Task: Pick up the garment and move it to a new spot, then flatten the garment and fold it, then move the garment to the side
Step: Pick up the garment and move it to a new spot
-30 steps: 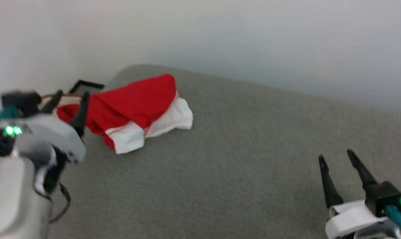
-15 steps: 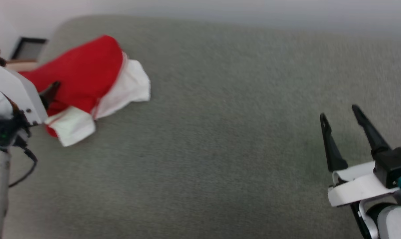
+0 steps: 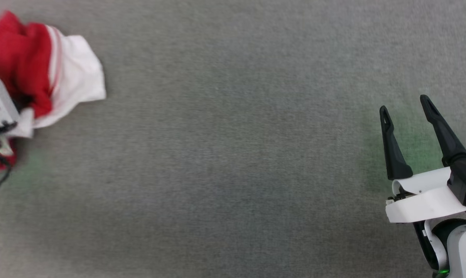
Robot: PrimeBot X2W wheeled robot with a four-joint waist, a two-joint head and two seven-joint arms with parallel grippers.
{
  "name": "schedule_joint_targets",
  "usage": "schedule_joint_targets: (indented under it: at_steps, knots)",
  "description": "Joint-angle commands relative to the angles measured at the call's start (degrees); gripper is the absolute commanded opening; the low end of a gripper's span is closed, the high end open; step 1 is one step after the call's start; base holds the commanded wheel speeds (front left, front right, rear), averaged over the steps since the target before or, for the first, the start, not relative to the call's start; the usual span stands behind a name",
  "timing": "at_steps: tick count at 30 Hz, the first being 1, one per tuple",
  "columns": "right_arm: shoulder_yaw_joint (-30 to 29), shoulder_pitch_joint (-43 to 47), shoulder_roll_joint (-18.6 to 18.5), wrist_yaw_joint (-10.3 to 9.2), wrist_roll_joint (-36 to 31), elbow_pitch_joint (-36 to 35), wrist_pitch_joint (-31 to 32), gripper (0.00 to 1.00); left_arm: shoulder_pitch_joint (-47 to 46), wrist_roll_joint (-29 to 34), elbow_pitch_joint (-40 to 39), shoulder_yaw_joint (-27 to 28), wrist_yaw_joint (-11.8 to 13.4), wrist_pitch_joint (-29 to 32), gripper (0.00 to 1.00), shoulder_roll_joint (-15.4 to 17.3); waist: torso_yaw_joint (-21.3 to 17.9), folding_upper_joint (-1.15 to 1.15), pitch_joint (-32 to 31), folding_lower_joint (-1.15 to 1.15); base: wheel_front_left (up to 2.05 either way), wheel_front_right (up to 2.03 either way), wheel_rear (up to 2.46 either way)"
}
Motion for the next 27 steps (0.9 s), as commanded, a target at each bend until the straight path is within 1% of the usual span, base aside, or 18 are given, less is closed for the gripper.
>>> schedule_joint_targets:
  at_steps: [1,4,5,6,7,9,15,20,27]
  knots:
    - [0.1,-0.7,0.2,-0.02,0.1,-0.3,0.0,1.00,1.2,-0.2,2.1,-0.8,0.3,0.0,1.00,-2.6,-2.7,0.00,2.8,0.00,0.00,0.00,0.00]
    - [0.1,-1.0,0.3,-0.02,0.1,0.1,0.2,1.00,1.4,-0.8,4.9,-1.2,0.0,0.0,1.00,-4.6,-2.7,0.00,2.7,0.00,0.00,0.00,0.00]
    - [0.0,-1.0,0.4,-0.02,0.1,0.2,0.3,1.00,1.4,-1.0,5.7,-1.3,-0.1,-0.2,0.87,-5.2,-2.6,0.00,2.4,0.00,0.00,0.00,0.00]
    - [-0.1,-1.0,0.4,-0.02,0.1,0.4,0.3,1.00,1.3,-1.1,6.4,-1.4,-0.4,-0.3,0.29,-5.7,-2.5,0.00,2.1,0.00,0.00,0.00,0.00]
    - [-0.1,-0.9,0.5,-0.02,0.0,0.5,0.4,1.00,1.3,-1.3,6.9,-1.5,-0.8,-0.5,0.00,-6.1,-2.4,0.00,1.6,0.00,0.00,0.00,0.00]
    - [-0.3,-0.5,0.6,-0.02,0.1,1.0,0.3,1.00,1.1,-1.2,7.4,-1.8,-1.3,-1.4,0.00,-6.2,-2.0,0.00,0.5,0.00,0.00,0.00,0.00]
    - [-0.7,1.6,1.0,-0.02,0.8,3.2,-0.5,1.00,-0.8,-0.1,7.0,-2.0,-2.1,-6.4,0.00,-4.5,-0.5,0.00,-5.7,0.00,0.00,0.00,0.00]
    - [-0.6,4.0,1.7,-0.03,1.3,5.7,-1.4,1.00,-1.7,1.7,5.2,-2.7,-2.0,-11.7,0.00,-2.0,0.6,0.00,-12.4,0.00,0.00,0.00,0.00]
    - [-0.3,8.7,2.7,-0.03,1.9,8.7,-2.0,1.00,-2.2,3.4,1.1,-4.8,-2.7,-15.8,0.00,-2.3,2.4,0.00,-22.2,0.00,0.00,0.00,0.00]
